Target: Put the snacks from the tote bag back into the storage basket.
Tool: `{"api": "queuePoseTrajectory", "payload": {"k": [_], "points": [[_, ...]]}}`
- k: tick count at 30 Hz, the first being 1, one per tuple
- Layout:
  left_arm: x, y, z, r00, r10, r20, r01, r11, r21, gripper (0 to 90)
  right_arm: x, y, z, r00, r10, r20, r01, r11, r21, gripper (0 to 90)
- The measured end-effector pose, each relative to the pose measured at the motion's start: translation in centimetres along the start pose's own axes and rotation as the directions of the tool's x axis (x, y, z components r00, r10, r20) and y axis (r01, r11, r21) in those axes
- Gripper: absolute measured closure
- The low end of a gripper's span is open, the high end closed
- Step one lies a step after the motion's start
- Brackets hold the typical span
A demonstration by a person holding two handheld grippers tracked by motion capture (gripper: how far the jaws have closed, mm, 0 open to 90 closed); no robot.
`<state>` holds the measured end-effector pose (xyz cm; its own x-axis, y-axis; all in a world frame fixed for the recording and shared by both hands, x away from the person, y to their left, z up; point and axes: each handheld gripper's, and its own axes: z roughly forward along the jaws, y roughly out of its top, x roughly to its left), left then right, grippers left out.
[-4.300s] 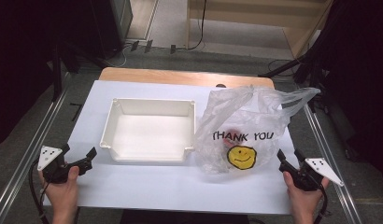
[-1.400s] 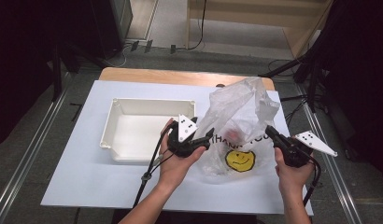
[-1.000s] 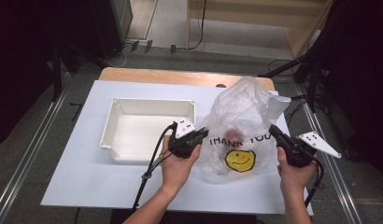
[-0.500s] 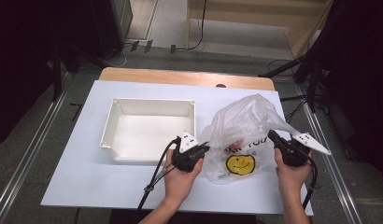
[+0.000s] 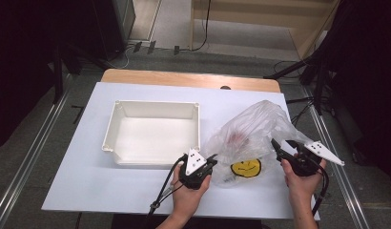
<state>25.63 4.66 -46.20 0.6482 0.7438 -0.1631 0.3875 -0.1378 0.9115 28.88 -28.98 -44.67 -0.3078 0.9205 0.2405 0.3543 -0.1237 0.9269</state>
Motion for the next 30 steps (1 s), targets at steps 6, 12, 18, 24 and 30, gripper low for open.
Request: {"api": "queuePoseTrajectory", "payload": {"k": [6, 12, 18, 24, 30], "points": [[0.2, -0.2, 0.2, 0.9999, -0.011, -0.003, 0.011, 0.9999, 0.003, 88.1, 1.1, 1.5, -2.0, 0.9996, -0.019, 0.022, 0.020, 0.998, -0.057, 13.5], [0.3, -0.4, 0.2, 0.9999, -0.014, -0.004, 0.014, 0.9999, 0.001, 87.1, 1.9, 3.3, -3.7, 0.9995, -0.024, 0.021, 0.026, 0.993, -0.119, 9.1], [0.2, -0.7, 0.2, 0.9998, -0.020, 0.010, 0.020, 0.9998, 0.010, 86.5, 2.5, 4.7, -4.6, 0.9977, -0.063, 0.024, 0.066, 0.986, -0.156, 17.7], [0.2, -0.8, 0.3, 0.9994, -0.031, 0.014, 0.031, 0.9993, 0.022, 86.5, 2.7, 5.3, -2.7, 0.9960, -0.086, -0.023, 0.083, 0.991, -0.104, 68.1], [0.1, -0.9, 0.4, 0.9994, -0.029, -0.017, 0.030, 0.9976, 0.063, 86.8, 3.0, 5.0, 0.7, 0.9937, -0.110, -0.021, 0.108, 0.992, -0.067, 86.9]]}}
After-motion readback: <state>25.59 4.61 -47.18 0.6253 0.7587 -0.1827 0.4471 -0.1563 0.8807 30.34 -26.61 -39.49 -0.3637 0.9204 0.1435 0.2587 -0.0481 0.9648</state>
